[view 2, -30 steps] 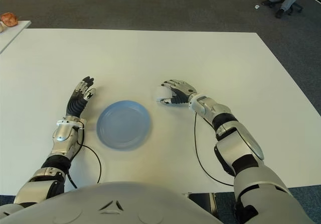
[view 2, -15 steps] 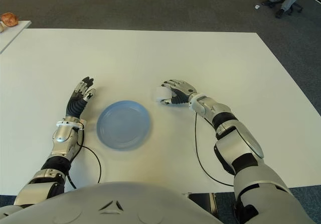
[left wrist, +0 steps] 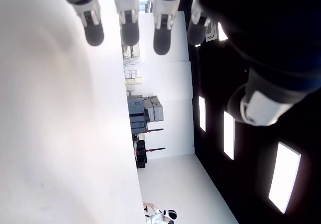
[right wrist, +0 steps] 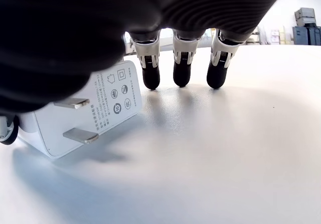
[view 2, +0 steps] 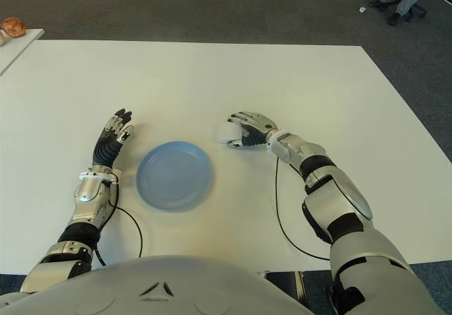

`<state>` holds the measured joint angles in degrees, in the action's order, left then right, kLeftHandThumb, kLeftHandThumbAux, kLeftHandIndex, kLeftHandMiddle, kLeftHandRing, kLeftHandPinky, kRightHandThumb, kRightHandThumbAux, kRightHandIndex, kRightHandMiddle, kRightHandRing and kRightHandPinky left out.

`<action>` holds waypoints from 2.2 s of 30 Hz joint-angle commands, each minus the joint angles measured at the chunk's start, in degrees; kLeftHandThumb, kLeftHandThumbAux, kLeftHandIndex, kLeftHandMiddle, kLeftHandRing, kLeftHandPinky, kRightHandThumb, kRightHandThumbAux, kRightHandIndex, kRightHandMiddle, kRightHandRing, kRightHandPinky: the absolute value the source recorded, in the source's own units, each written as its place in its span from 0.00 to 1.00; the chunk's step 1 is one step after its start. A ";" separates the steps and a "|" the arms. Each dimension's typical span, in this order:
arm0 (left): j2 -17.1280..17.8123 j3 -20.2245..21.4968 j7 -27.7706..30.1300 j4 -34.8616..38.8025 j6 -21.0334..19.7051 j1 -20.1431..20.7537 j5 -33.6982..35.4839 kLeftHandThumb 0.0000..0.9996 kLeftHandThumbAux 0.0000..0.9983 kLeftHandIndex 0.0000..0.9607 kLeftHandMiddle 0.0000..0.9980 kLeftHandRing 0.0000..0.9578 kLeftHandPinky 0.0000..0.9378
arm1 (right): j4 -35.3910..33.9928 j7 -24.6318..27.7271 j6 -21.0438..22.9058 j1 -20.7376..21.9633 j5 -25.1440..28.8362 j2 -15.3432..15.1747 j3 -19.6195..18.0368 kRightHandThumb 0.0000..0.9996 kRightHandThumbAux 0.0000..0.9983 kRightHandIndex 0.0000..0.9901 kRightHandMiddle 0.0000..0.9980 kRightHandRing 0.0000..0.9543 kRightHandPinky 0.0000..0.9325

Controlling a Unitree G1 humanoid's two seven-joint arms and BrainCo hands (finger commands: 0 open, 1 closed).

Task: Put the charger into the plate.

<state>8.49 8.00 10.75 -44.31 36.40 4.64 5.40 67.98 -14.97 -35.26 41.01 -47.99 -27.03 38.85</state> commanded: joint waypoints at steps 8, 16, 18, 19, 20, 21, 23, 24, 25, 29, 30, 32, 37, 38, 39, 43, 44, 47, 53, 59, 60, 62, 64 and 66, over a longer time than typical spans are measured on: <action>-1.67 -0.91 1.18 -2.24 -3.80 -5.40 0.10 0.00 0.50 0.12 0.13 0.09 0.06 | -0.43 1.96 0.26 0.24 -0.19 -0.59 0.46 0.23 0.29 0.02 0.05 0.04 0.07; -1.63 -0.95 1.09 -2.47 -3.47 -5.07 -0.05 0.00 0.50 0.12 0.13 0.09 0.07 | -0.70 2.62 0.85 0.16 0.66 -0.36 -0.28 0.31 0.36 0.14 0.28 0.30 0.37; -1.59 -0.98 0.92 -2.72 -3.70 -4.83 -0.19 0.00 0.50 0.12 0.13 0.09 0.07 | -0.61 2.84 1.08 0.22 0.74 -0.30 -0.37 0.33 0.37 0.16 0.32 0.35 0.43; -1.56 -1.00 0.81 -2.81 -3.86 -4.73 -0.28 0.00 0.50 0.12 0.12 0.09 0.07 | -0.58 2.97 1.19 0.25 0.79 -0.29 -0.41 0.37 0.41 0.24 0.42 0.44 0.53; -1.54 -1.04 0.65 -2.97 -4.01 -4.56 -0.42 0.00 0.50 0.12 0.12 0.09 0.06 | -0.46 3.07 1.43 0.35 0.77 -0.25 -0.38 0.39 0.42 0.27 0.46 0.48 0.57; -1.53 -1.06 0.55 -3.08 -4.11 -4.46 -0.51 0.00 0.50 0.12 0.12 0.09 0.06 | -0.37 3.13 1.59 0.42 0.76 -0.21 -0.36 0.44 0.46 0.34 0.54 0.56 0.64; -1.57 -1.02 0.52 -3.31 -3.99 -4.27 -0.53 0.00 0.50 0.12 0.12 0.08 0.05 | -0.33 2.98 2.55 0.61 0.54 -0.08 -0.30 0.52 0.53 0.40 0.61 0.63 0.70; -1.59 -1.00 0.52 -3.39 -3.95 -4.20 -0.52 0.00 0.50 0.12 0.12 0.08 0.05 | -0.32 2.85 3.04 0.68 0.45 0.01 -0.29 0.60 0.59 0.41 0.65 0.68 0.74; -1.63 -0.96 0.48 -3.39 -3.98 -4.19 -0.48 0.00 0.50 0.13 0.12 0.08 0.05 | -0.39 2.15 4.23 0.66 0.30 0.25 -0.35 0.64 0.63 0.42 0.68 0.71 0.77; -1.69 -0.87 0.41 -3.51 -4.11 -4.09 -0.42 0.00 0.50 0.13 0.12 0.08 0.05 | -1.09 0.39 7.21 0.35 0.39 0.97 -0.81 0.71 0.69 0.44 0.76 0.79 0.85; -1.71 -0.86 0.41 -3.62 -4.11 -4.00 -0.41 0.00 0.50 0.13 0.12 0.08 0.05 | -1.24 0.21 7.62 0.30 0.45 1.10 -0.91 0.72 0.69 0.44 0.78 0.81 0.87; -1.74 -0.83 0.41 -3.70 -4.21 -3.91 -0.38 0.00 0.50 0.13 0.13 0.08 0.05 | -1.84 0.02 8.32 -0.12 0.93 1.22 -1.43 0.73 0.70 0.44 0.81 0.84 0.88; -1.80 -0.86 0.23 -3.88 -4.34 -3.72 -0.49 0.00 0.50 0.13 0.13 0.08 0.05 | -2.07 0.46 9.33 -0.52 1.92 1.48 -2.35 0.74 0.71 0.44 0.85 0.88 0.90; -1.81 -0.86 0.21 -3.92 -4.34 -3.69 -0.51 0.00 0.50 0.13 0.13 0.08 0.05 | -2.12 0.55 9.43 -0.55 2.04 1.49 -2.43 0.74 0.71 0.45 0.85 0.88 0.90; -1.82 -0.84 0.21 -3.95 -4.25 -3.68 -0.51 0.00 0.50 0.13 0.13 0.08 0.05 | -2.44 0.93 9.60 -0.69 2.48 1.50 -2.78 0.74 0.71 0.45 0.85 0.88 0.90; -1.82 -0.88 -0.15 -4.20 -4.34 -3.43 -0.75 0.00 0.50 0.14 0.13 0.09 0.05 | -3.43 2.17 10.36 -1.20 4.18 1.64 -4.19 0.75 0.71 0.44 0.87 0.90 0.91; -1.81 -0.89 -0.27 -4.22 -4.39 -3.40 -0.83 0.00 0.50 0.14 0.13 0.09 0.05 | -3.67 2.37 10.53 -1.33 4.45 1.66 -4.45 0.75 0.71 0.44 0.87 0.90 0.91; -1.82 -0.93 -0.60 -4.29 -4.35 -3.33 -1.04 0.00 0.50 0.14 0.13 0.09 0.05 | -4.53 2.98 11.00 -1.67 5.07 1.61 -5.05 0.75 0.71 0.44 0.88 0.90 0.91; -1.92 -0.93 -0.64 -4.37 -4.58 -3.18 -0.95 0.00 0.50 0.14 0.13 0.09 0.05 | -5.93 3.26 11.51 -2.15 5.62 1.38 -5.84 0.75 0.71 0.45 0.88 0.90 0.90; -2.15 -0.89 -0.52 -4.79 -3.93 -2.98 -0.80 0.00 0.50 0.14 0.13 0.09 0.05 | -7.14 2.93 11.42 -2.57 5.89 1.02 -6.63 0.75 0.71 0.45 0.87 0.90 0.89; -2.18 -0.90 -0.51 -4.86 -3.80 -2.96 -0.81 0.00 0.50 0.14 0.13 0.09 0.05 | -7.32 2.93 11.41 -2.65 5.91 0.97 -6.77 0.75 0.71 0.45 0.87 0.90 0.89; -2.22 -0.94 -0.57 -4.91 -3.85 -2.92 -0.87 0.00 0.50 0.14 0.13 0.09 0.06 | -7.59 2.95 11.35 -2.78 5.92 0.86 -6.97 0.75 0.71 0.45 0.87 0.90 0.90; -2.23 -1.00 -0.60 -5.05 -3.87 -2.85 -0.95 0.00 0.50 0.14 0.13 0.09 0.06 | -7.91 2.71 11.13 -2.96 5.94 0.71 -7.18 0.75 0.71 0.45 0.87 0.90 0.90; -2.26 -1.01 -0.77 -5.22 -3.87 -2.73 -1.05 0.00 0.50 0.14 0.13 0.09 0.06 | -8.97 2.20 10.82 -3.33 6.03 0.37 -7.54 0.75 0.71 0.45 0.87 0.90 0.90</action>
<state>8.07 7.92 10.56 -45.03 36.26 5.46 5.35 59.94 -12.44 -24.46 38.83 -42.46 -25.95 32.08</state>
